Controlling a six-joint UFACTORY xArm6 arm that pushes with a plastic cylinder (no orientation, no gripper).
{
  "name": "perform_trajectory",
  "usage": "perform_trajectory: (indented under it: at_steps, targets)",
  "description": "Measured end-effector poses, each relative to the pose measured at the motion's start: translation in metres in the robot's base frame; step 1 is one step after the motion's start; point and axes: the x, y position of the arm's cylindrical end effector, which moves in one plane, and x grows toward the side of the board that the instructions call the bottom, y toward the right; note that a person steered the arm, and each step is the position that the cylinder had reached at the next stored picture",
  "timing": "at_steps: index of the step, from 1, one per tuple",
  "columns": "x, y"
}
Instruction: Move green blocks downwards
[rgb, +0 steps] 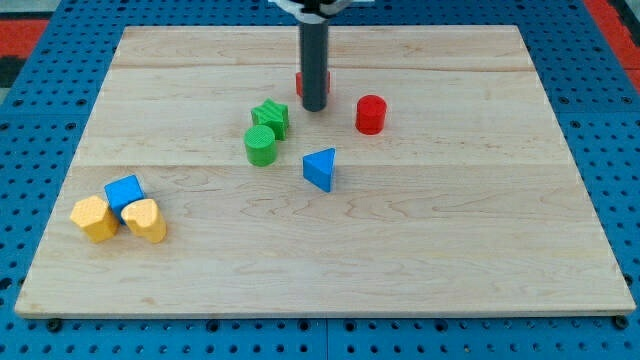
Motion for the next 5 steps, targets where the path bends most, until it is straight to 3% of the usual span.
perform_trajectory:
  at_steps: [2,5]
  targets:
    - [0.012,-0.032]
    - [0.065,-0.032]
